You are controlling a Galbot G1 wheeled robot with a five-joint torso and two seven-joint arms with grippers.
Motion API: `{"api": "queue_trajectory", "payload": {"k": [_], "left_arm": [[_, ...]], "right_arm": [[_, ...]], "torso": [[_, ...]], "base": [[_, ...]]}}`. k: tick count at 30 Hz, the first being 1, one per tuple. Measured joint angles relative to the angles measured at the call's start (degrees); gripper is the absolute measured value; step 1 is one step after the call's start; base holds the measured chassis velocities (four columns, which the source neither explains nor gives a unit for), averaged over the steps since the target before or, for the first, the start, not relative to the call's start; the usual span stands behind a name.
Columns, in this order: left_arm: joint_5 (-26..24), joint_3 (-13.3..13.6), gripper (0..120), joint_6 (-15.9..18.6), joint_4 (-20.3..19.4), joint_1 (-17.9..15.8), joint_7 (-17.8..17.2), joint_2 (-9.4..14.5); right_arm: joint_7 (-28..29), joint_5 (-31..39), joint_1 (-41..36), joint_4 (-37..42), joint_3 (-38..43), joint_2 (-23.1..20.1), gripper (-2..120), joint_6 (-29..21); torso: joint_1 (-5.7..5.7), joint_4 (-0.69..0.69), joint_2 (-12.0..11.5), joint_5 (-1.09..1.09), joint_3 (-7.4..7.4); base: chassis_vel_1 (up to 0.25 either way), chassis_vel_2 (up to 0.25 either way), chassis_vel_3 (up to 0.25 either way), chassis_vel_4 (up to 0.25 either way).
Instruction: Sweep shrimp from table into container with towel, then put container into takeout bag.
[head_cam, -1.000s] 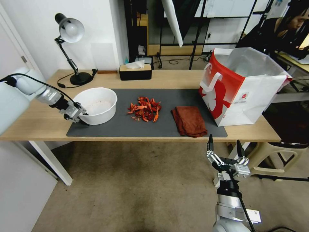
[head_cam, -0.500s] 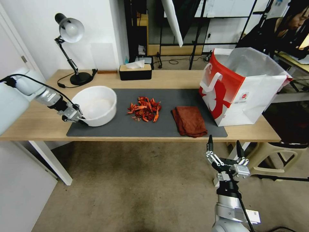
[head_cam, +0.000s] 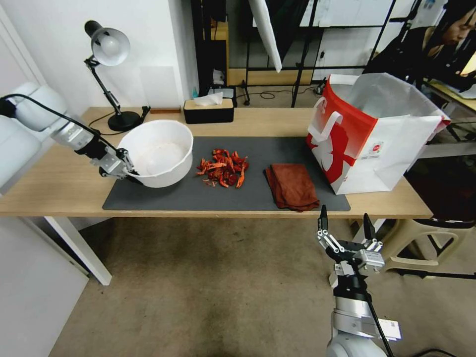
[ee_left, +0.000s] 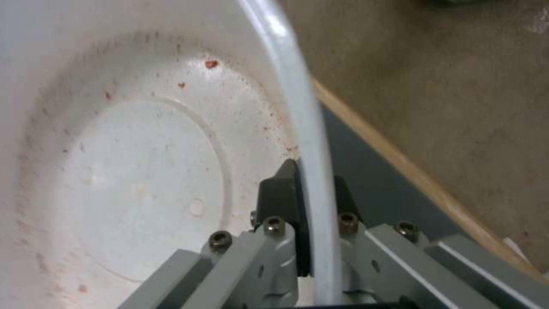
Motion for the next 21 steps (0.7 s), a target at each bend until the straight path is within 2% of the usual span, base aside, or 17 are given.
{"api": "queue_trajectory", "payload": {"k": [6,7,9,10,11,12,13,14,15,16,19,20,21], "left_arm": [[-1.95,-0.30,0,0.19,-6.98,0.04,0.05,1.47],[-1.95,-0.30,0,0.19,-6.98,0.04,0.05,1.47],[-2.65,-0.69,0,0.43,-9.79,0.61,0.04,2.23],[-2.65,-0.69,0,0.43,-9.79,0.61,0.04,2.23],[-2.78,-1.21,0,0.71,-11.93,1.48,0.04,2.78],[-3.12,-3.45,0,1.94,-19.05,5.37,0.04,4.81],[-3.12,-3.45,0,1.94,-19.05,5.37,0.04,4.81],[-3.16,-5.81,0,2.39,-23.28,8.67,0.03,6.25],[-3.13,-8.12,0,2.66,-25.80,11.15,0.03,7.25],[-3.13,-8.12,0,2.66,-25.80,11.15,0.03,7.25],[-2.23,-19.83,0,3.06,-32.15,23.20,0.00,10.19],[-2.23,-19.83,0,3.06,-32.15,23.20,0.00,10.19],[-1.46,-23.30,0,3.06,-33.79,28.37,0.01,11.25]], "right_arm": [[-0.37,0.84,-0.18,-0.02,0.84,-0.79,100,-0.03],[-0.37,0.84,-0.18,-0.02,0.84,-0.79,100,-0.03],[-0.40,1.12,-0.16,-0.02,1.07,-0.92,100,-0.13],[-0.40,1.12,-0.16,-0.02,1.07,-0.92,100,-0.13],[-0.41,1.20,-0.09,-0.02,1.18,-0.99,100,-0.24],[-0.41,1.25,0.06,0.05,1.19,-1.14,100,-0.65],[-0.41,1.25,0.06,0.05,1.19,-1.14,100,-0.65],[-0.39,1.25,0.13,0.14,1.17,-1.25,100,-0.84],[-0.37,1.26,0.22,0.15,1.17,-1.29,100,-0.97],[-0.37,1.26,0.22,0.15,1.17,-1.29,100,-0.97],[-0.31,1.26,0.61,0.06,1.16,-1.36,100,-1.26],[-0.31,1.26,0.61,0.06,1.16,-1.36,100,-1.26],[-0.29,1.25,0.79,-0.05,1.14,-1.37,100,-1.38]], "torso": [[0.00,0.01,0.00,0.00,0.00],[0.00,0.01,0.00,0.00,0.00],[0.00,0.01,0.00,0.01,0.00],[0.00,0.01,0.00,0.01,0.00],[0.00,0.01,0.00,0.00,0.00],[0.00,0.00,0.00,0.00,0.00],[0.00,0.00,0.00,0.00,0.00],[0.00,0.01,0.00,-0.01,0.00],[0.00,0.00,0.00,0.00,0.00],[0.00,0.00,0.00,0.00,0.00],[-0.01,0.02,0.01,0.01,-0.01],[-0.01,0.02,0.01,0.01,-0.01],[-0.01,0.03,0.02,-0.01,-0.01]], "base": [[0.000,0.000,0.000,0.000],[0.000,0.000,0.000,0.000],[0.000,0.000,0.000,0.000],[0.000,0.000,0.000,0.000],[0.000,0.000,0.000,0.000],[0.000,0.000,0.000,0.000],[0.000,0.000,0.000,0.000],[0.000,0.000,0.000,0.000],[0.000,0.000,0.000,0.000],[0.000,0.000,0.000,0.000],[0.000,0.000,0.000,0.000],[0.000,0.000,0.000,0.000],[0.000,0.000,0.000,0.000]]}}
